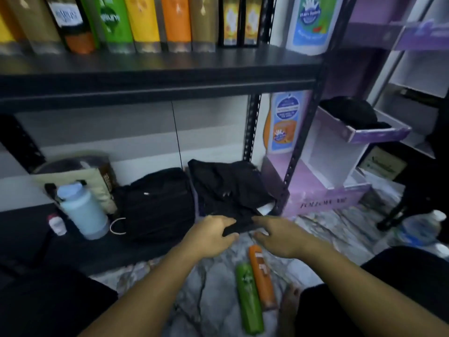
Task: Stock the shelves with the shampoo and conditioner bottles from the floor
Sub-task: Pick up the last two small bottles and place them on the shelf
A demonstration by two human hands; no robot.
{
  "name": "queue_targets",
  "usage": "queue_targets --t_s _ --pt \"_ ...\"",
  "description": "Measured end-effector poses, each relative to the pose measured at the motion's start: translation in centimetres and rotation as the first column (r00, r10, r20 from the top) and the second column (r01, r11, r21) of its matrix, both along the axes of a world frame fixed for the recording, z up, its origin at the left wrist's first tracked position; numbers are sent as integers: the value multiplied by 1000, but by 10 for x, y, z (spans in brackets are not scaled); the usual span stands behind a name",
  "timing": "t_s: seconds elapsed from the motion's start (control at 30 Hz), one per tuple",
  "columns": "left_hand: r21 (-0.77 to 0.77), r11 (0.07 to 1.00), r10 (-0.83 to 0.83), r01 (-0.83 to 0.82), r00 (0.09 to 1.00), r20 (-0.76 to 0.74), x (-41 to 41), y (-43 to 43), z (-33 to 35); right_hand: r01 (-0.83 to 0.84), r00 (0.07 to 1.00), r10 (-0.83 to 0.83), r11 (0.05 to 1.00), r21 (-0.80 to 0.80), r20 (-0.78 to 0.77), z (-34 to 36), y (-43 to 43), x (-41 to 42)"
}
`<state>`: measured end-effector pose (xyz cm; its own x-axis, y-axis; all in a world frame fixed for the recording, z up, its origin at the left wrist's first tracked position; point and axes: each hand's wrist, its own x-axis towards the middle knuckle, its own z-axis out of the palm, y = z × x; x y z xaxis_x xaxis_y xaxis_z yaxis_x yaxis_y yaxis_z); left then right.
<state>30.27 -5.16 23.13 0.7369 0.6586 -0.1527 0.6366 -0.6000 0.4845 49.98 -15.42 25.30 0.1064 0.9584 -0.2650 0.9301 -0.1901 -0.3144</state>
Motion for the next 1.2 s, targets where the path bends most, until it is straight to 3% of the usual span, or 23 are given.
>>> queue_targets --t_s 0.13,0.4,0.73,1.07,1.2 --pt "-183 979 77 -91 994 -78 8 -13 -68 77 997 -78 980 -186 0 -74 -6 9" --pt "-349 928 65 -128 980 -186 16 -18 -144 180 980 -197 900 -398 0 -161 -4 17" --pt "-493 851 61 -180 967 -248 53 10 -237 335 899 -429 798 -501 -82 -241 25 33" --pt "-620 729 196 -291 956 -219 79 29 -307 535 669 -695 697 -478 -264 -303 68 45" --pt "-634 705 243 -317 948 -203 86 29 -313 528 713 -668 712 -463 -215 -316 72 47"
